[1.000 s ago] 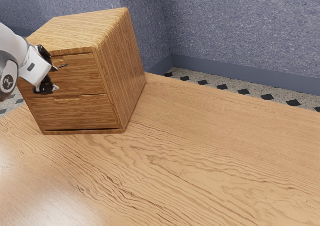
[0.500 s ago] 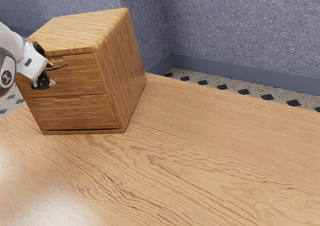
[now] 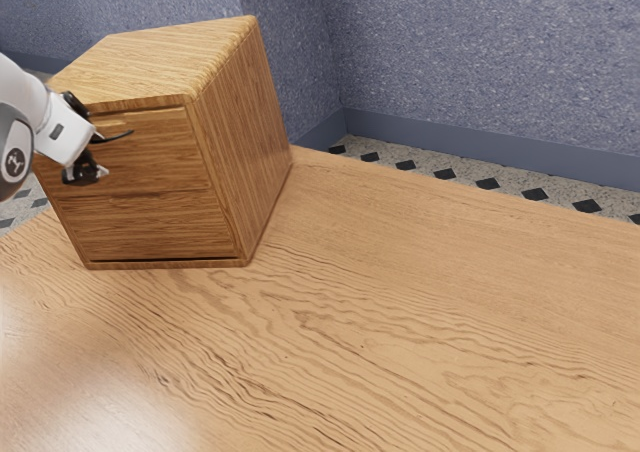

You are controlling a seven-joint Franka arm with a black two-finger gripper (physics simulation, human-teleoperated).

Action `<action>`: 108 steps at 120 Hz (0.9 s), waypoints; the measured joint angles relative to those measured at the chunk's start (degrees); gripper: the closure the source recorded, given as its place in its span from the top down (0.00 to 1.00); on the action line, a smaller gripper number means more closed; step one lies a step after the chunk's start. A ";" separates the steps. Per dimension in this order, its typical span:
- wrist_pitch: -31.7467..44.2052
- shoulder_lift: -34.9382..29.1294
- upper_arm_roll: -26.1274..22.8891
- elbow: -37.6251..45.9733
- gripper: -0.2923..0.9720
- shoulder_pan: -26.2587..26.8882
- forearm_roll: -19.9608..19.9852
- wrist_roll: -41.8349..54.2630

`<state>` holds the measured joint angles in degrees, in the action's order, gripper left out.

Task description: Pull the drawer handle with one arm to open the drawer

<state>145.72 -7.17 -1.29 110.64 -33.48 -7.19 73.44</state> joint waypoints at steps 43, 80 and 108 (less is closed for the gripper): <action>-0.29 -3.84 -0.16 4.20 0.46 -0.11 0.61 -0.33; -0.52 -6.96 -0.14 7.07 0.37 -0.24 0.57 -0.54; -0.82 -8.26 -0.27 7.56 0.46 -0.04 0.53 -0.49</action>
<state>144.91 -15.43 -1.56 118.19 -33.52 -6.66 72.95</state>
